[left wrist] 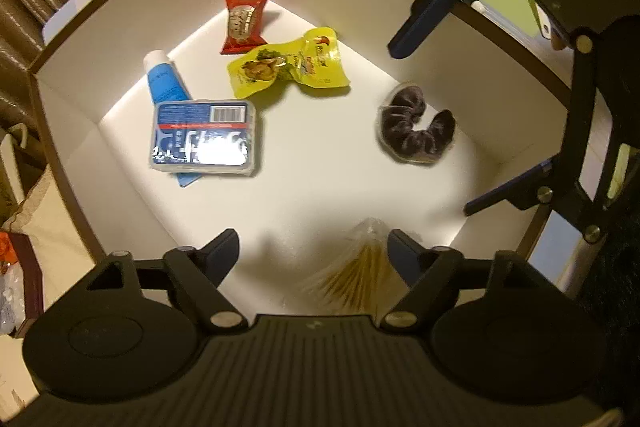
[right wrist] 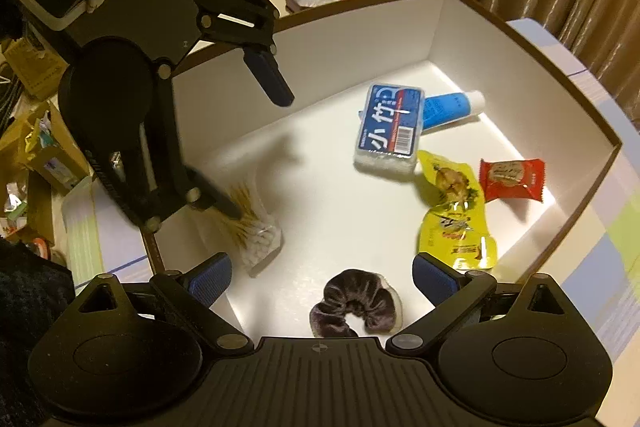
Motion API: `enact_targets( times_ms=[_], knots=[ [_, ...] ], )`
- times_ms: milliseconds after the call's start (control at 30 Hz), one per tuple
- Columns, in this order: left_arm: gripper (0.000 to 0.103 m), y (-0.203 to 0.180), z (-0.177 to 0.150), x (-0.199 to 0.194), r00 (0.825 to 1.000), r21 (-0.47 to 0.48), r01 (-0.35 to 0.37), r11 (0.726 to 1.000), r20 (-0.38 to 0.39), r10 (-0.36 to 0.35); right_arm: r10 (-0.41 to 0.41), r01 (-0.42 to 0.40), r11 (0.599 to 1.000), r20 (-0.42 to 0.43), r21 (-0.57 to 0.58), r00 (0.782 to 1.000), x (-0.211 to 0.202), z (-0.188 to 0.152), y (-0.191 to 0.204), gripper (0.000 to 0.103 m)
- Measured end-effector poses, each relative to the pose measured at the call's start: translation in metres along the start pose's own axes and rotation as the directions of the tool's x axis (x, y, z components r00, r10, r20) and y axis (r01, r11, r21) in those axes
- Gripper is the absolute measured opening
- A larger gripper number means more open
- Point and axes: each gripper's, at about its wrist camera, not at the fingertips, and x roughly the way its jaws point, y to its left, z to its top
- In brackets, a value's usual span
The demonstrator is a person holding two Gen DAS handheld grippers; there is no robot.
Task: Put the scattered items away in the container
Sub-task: 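Open both tools to drop the scrunchie and swab bag into the box, then withdraw both tools from the box toward the white spoon and holder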
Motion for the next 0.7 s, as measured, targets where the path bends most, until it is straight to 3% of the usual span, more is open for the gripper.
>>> enact_targets(
  times_ms=[67, 300, 700],
  knots=[
    [0.091, -0.001, -0.001, -0.003, 1.0, 0.001, 0.003, 1.0, 0.012, -0.003, -0.009, 0.009, 1.0, 0.014, 0.0, 1.0, -0.004, -0.001, 0.0, 0.103],
    [0.093, -0.011, -0.002, -0.012, 0.999, 0.01, -0.048, 0.999, 0.022, 0.048, -0.042, 0.042, 0.999, 0.051, -0.002, 0.998, -0.019, -0.002, 0.003, 0.103],
    [0.096, -0.014, -0.008, -0.042, 0.988, -0.083, -0.129, 0.988, 0.073, 0.135, -0.101, 0.1, 0.995, 0.119, 0.017, 0.988, -0.043, -0.014, 0.01, 0.103]
  ],
)
